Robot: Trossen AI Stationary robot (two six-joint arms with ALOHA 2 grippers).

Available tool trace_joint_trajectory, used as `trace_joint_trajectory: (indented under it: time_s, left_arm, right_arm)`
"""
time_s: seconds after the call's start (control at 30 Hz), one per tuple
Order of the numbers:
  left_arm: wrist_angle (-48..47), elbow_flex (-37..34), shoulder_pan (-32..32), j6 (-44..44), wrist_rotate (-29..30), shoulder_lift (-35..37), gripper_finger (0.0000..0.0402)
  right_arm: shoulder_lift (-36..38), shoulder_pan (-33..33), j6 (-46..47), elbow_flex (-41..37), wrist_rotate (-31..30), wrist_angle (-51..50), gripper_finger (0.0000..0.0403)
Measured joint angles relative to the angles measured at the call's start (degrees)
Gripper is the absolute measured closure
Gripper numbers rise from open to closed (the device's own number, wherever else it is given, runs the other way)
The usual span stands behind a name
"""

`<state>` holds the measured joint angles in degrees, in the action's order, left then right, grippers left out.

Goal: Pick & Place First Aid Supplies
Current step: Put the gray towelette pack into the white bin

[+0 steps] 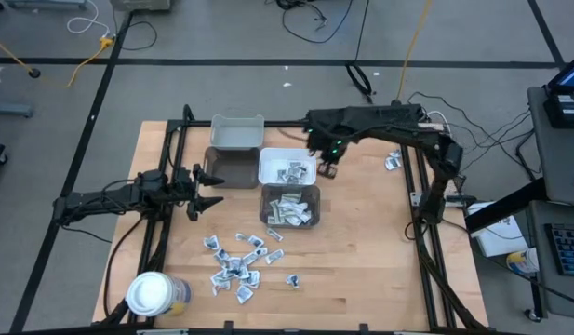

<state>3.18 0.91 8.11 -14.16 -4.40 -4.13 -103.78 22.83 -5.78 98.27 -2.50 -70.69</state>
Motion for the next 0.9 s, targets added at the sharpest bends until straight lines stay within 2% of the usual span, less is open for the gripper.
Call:
trace_joint_trajectory:
  time_s: [0.27, 0.53, 0.7, 0.9]
  left_arm:
    - [0.00, 0.00, 0.01, -0.01, 0.00, 0.01, 0.0091]
    - [0.00, 0.00, 0.00, 0.01, 0.00, -0.01, 0.0091]
    - [-0.01, -0.01, 0.00, 0.01, 0.00, -0.01, 0.0091]
    - [0.00, -0.01, 0.00, 0.01, 0.00, 0.00, 0.0091]
  right_arm:
    - [-10.75, -4.63, -5.74, 15.26, -0.22, -3.65, 0.0401]
    - [-19.01, -6.45, -9.85, 28.85, -0.21, -6.56, 0.0401]
    - [-20.67, -6.47, -8.75, 29.34, -0.21, -5.40, 0.0401]
    - [-23.42, -6.85, -7.81, 24.59, -0.22, -2.20, 0.0401]
